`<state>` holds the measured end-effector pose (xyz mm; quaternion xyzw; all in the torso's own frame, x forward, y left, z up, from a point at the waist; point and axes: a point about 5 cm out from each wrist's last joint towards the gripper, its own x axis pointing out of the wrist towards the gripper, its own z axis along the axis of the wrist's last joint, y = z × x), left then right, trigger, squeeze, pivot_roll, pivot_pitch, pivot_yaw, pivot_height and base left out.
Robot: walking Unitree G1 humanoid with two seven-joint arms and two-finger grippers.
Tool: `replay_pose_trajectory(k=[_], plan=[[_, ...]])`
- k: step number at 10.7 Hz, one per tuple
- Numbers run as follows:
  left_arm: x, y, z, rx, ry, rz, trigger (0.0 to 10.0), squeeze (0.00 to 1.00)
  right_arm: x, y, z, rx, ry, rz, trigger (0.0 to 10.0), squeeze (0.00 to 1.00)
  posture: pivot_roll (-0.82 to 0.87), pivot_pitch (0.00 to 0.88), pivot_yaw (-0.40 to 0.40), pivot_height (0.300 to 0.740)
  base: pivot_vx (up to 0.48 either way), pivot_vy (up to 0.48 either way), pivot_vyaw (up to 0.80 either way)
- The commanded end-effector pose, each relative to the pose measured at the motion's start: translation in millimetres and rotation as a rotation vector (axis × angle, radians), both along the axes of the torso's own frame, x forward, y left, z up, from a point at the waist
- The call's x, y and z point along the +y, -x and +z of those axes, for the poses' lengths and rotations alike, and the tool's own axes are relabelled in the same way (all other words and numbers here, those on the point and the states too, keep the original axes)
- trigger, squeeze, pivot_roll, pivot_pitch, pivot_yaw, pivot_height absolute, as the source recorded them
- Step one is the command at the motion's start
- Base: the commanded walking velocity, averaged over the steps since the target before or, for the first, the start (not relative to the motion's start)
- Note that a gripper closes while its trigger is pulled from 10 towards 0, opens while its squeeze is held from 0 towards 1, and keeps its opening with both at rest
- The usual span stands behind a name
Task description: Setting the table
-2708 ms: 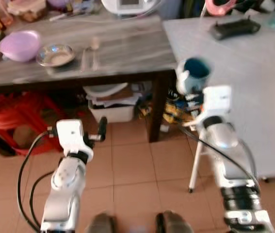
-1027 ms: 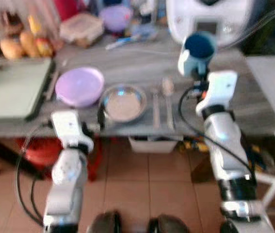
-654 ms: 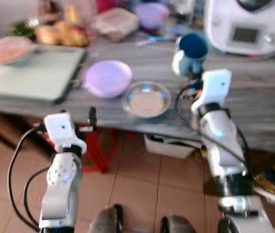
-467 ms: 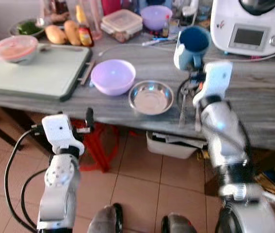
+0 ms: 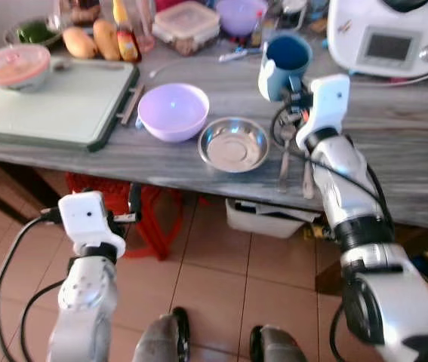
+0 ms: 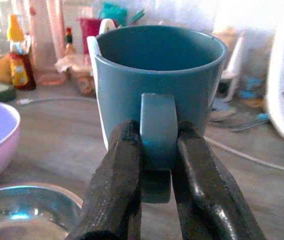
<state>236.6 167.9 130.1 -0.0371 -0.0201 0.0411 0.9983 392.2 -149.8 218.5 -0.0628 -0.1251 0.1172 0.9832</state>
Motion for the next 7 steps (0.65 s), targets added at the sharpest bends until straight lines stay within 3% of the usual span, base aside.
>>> replay_pose_trajectory(k=[1,3,7], plan=[[5.5,5.4,2,0.011,-0.019,0.014,10.0,0.00,2.4,-3.1,8,-0.031,-0.004,0.009,10.0,0.00,0.08,0.283,0.069,0.740,0.000,0.000,0.00],[9.2,8.5,5,0.022,-0.037,0.012,10.0,0.00,8.3,-8.9,13,-0.027,-0.021,0.034,10.0,0.00,0.11,0.298,0.083,0.740,0.000,0.000,0.00],[11.7,16.1,8,0.049,-0.050,0.017,10.0,0.00,26.3,-11.3,1,0.034,-0.030,0.145,10.0,0.00,0.14,0.309,0.091,0.740,0.000,0.000,0.00]])
